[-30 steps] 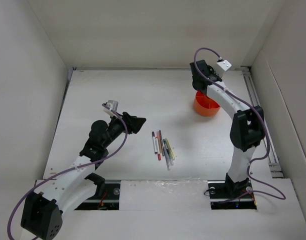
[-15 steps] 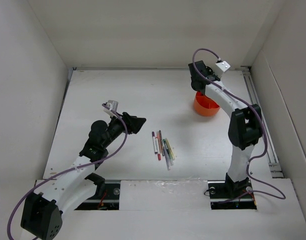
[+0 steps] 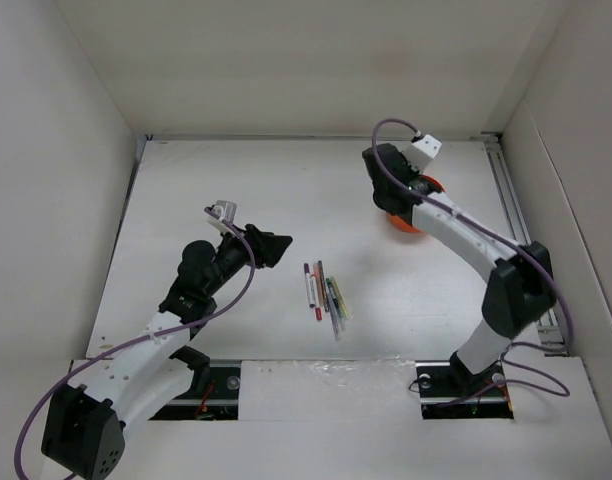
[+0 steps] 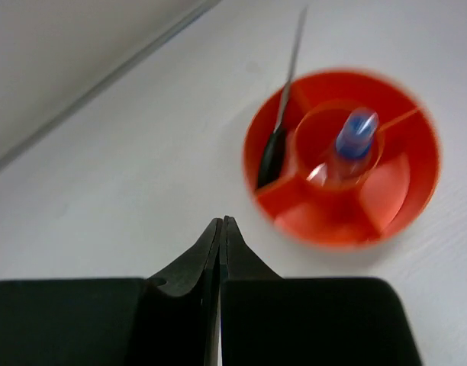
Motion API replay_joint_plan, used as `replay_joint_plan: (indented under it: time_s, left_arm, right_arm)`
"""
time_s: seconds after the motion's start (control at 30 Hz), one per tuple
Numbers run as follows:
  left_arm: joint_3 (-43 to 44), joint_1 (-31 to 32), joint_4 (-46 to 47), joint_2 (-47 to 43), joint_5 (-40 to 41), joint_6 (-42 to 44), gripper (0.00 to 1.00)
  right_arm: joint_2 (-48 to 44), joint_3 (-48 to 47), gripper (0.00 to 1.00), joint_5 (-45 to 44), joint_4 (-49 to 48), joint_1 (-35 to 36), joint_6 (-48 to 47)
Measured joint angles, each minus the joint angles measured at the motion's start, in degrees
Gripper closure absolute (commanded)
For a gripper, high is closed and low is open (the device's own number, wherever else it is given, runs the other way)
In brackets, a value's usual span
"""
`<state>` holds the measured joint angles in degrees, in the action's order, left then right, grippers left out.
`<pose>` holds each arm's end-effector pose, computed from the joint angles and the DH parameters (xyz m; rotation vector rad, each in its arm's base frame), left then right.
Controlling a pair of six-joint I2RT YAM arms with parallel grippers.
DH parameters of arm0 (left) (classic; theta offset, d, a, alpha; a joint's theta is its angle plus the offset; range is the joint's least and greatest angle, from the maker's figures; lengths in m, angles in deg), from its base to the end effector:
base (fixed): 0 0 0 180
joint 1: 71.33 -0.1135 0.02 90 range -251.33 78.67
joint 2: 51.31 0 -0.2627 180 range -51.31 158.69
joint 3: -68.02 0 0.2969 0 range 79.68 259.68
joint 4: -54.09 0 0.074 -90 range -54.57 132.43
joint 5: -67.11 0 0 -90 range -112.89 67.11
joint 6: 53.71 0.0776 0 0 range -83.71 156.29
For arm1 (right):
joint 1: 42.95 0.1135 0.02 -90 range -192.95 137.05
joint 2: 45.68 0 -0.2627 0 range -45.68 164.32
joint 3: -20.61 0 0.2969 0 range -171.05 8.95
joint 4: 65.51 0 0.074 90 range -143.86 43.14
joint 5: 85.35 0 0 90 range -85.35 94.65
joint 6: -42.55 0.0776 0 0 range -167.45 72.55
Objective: Sort the stationery into containers
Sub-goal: Pick up the pen from the center of the board.
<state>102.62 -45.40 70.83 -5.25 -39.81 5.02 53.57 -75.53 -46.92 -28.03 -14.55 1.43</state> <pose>0.2386 -0.1411 0.2573 0.1802 1.5587 -1.0152 0.4261 0.1613 0.2771 0.7707 1.8362 -0.1751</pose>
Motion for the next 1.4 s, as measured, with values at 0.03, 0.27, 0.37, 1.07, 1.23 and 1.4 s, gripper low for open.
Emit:
replay_joint_plan:
  time_s: [0.03, 0.27, 0.37, 1.07, 1.23, 1.4]
  left_arm:
    - [0.00, 0.00, 0.00, 0.00, 0.04, 0.00, 0.42]
    - [0.00, 0.00, -0.55, -2.03, 2.38, -0.24, 0.50]
    - [0.00, 0.00, -1.79, -4.44, 4.90, -0.52, 0.51]
    - [-3.48, -0.07, -9.92, -18.47, 24.39, -2.86, 0.52]
    - [-3.48, -0.07, -10.40, -16.17, 23.34, -2.84, 0.52]
    - [-3.48, -0.07, -10.47, -17.25, 22.99, -2.82, 0.51]
  right_arm:
    - [-3.26, 3.21, 1.00, 1.99, -1.22, 2.03, -1.05]
    - [-14.47, 14.75, 1.00, 18.86, -6.67, 17.35, -5.25]
    - [-12.37, 15.04, 1.00, 22.40, -6.36, 22.10, -5.53]
    - [11.39, 8.57, 0.67, 30.60, -5.22, 26.08, -5.53]
    - [12.52, 8.33, 0.67, 30.80, -4.70, 26.08, -5.33]
    - [14.34, 7.98, 0.67, 30.82, -4.15, 26.08, -5.11]
